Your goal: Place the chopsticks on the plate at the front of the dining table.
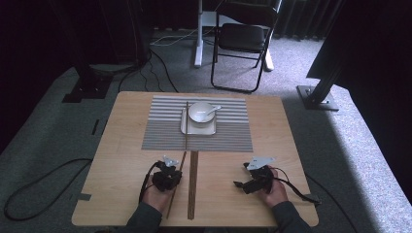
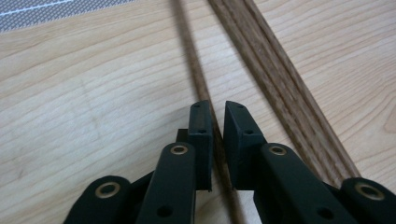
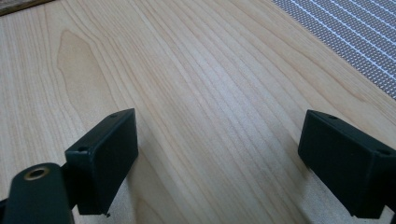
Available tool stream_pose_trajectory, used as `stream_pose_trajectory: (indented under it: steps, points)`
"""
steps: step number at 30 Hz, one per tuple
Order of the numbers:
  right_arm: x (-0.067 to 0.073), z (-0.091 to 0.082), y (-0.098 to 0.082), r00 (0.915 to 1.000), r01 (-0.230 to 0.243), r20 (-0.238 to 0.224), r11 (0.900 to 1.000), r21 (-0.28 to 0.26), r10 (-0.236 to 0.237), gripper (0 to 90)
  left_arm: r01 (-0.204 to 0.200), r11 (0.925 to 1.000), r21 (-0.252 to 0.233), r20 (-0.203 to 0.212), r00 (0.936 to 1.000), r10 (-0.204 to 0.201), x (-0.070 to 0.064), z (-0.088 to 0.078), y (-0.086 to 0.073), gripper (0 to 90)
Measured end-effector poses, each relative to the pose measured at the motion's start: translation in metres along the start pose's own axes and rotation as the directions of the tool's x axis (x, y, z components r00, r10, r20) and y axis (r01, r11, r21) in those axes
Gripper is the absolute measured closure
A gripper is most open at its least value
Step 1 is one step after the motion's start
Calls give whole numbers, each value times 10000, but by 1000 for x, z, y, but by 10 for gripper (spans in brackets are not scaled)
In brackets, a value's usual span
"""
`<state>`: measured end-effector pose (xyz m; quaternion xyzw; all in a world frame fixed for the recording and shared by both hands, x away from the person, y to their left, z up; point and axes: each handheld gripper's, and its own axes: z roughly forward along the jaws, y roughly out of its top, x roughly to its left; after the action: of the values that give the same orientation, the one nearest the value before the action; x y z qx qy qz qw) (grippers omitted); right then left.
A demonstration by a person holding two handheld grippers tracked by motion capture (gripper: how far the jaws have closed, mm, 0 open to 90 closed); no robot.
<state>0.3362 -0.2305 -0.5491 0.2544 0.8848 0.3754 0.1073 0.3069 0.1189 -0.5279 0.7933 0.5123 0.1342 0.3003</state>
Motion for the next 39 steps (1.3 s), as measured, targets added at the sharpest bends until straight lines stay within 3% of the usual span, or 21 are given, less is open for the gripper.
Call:
stream_pose_trajectory:
  steps: [5,14,16,20,39]
  points:
    - [0,0,0,10000,-2,0,10000,-2,2,116,-8,10000,67,-127,9999,9,1,-3,-2,839]
    - [0,0,0,10000,-5,-1,10000,2,5,115,457,9990,4,-352,9983,-456,13,-5,-3,842]
    - [0,0,0,10000,-5,-2,10000,3,5,116,598,9982,13,-253,9979,-598,17,-5,-3,843]
    - [0,0,0,10000,-7,-2,10000,-2,7,116,978,9952,89,334,9946,-981,24,-5,-2,845]
    - [0,0,0,10000,-9,-3,10000,1,9,115,1191,9929,-1,232,9926,-1191,31,-7,0,846]
